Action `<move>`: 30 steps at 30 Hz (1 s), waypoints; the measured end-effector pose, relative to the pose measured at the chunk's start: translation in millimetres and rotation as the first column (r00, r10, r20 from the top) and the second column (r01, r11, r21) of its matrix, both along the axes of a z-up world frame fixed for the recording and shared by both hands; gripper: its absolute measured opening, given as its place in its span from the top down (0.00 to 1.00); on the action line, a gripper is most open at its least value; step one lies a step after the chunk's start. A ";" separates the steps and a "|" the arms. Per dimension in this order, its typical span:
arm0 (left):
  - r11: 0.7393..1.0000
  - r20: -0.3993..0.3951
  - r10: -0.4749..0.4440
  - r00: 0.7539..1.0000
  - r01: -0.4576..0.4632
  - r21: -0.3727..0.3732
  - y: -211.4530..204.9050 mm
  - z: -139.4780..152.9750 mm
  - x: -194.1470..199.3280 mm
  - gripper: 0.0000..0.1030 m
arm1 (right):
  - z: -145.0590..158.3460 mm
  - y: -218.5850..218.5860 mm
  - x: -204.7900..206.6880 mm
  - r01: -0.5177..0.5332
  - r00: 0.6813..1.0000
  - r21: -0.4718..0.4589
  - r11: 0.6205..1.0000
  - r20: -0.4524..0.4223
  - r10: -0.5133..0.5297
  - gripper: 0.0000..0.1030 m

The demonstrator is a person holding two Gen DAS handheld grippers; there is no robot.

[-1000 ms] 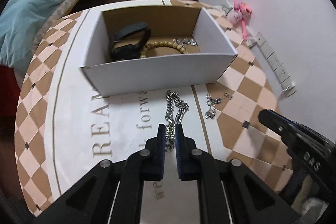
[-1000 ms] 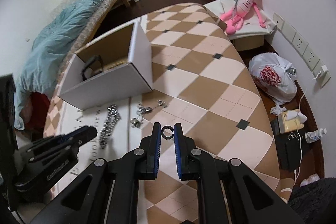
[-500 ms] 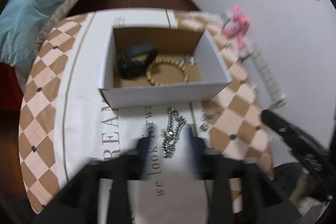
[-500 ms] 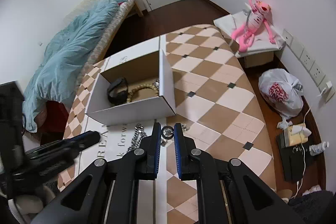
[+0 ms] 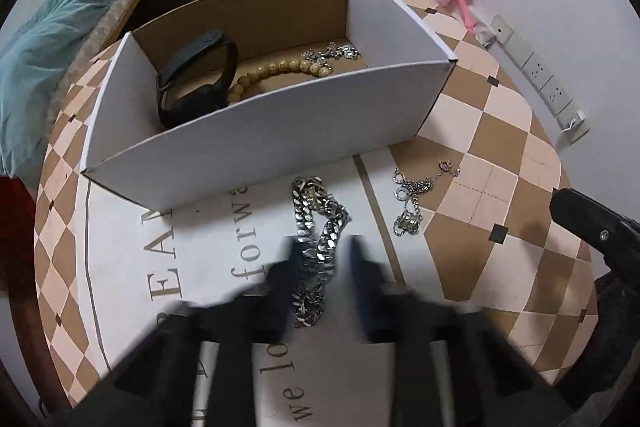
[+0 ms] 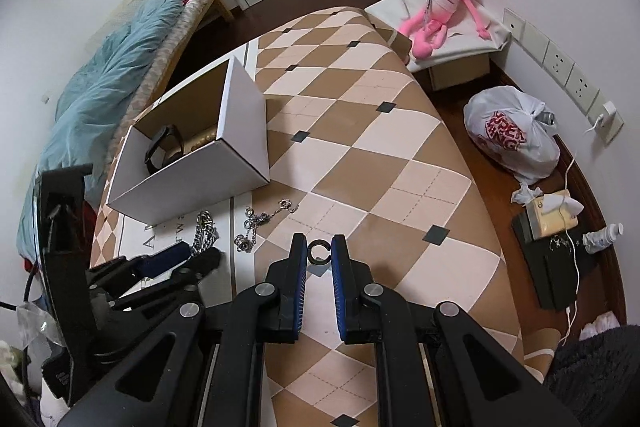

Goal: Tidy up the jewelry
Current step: 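Carry the chain with the left tool over the box while the right tool carries the ring there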

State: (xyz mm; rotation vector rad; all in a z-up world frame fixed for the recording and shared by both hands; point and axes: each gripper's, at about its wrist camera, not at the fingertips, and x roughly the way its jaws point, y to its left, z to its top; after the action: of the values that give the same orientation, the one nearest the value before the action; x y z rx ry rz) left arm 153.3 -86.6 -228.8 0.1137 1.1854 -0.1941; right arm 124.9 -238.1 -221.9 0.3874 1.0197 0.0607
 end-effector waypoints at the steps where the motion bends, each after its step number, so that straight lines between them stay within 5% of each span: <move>1: 1.000 0.001 0.011 1.000 -0.011 -0.017 3.1 0.0 -0.9 0.91 | 0.8 -0.2 0.5 0.000 1.000 0.001 1.000 0.003 0.000 0.88; 10: 0.971 0.004 0.118 0.993 -0.115 -0.208 55.1 30.1 -26.0 0.91 | 24.8 4.7 -0.3 -0.018 0.998 0.031 0.999 0.060 0.016 0.88; 20: 0.925 0.038 0.144 0.989 -0.121 -0.359 83.6 93.8 -23.1 0.91 | 62.0 20.2 7.2 -0.073 0.991 0.104 0.992 0.118 0.061 0.88; 30: 0.924 0.109 0.117 0.987 -0.068 -0.375 85.4 141.3 27.7 0.91 | 100.3 50.7 61.6 -0.205 0.973 0.125 0.971 0.132 0.189 0.88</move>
State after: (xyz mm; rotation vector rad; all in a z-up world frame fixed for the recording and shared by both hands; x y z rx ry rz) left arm 181.0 -1.2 -87.5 -0.2594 1.0033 -0.3193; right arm 186.4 -187.4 -121.6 0.4018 0.9356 0.3313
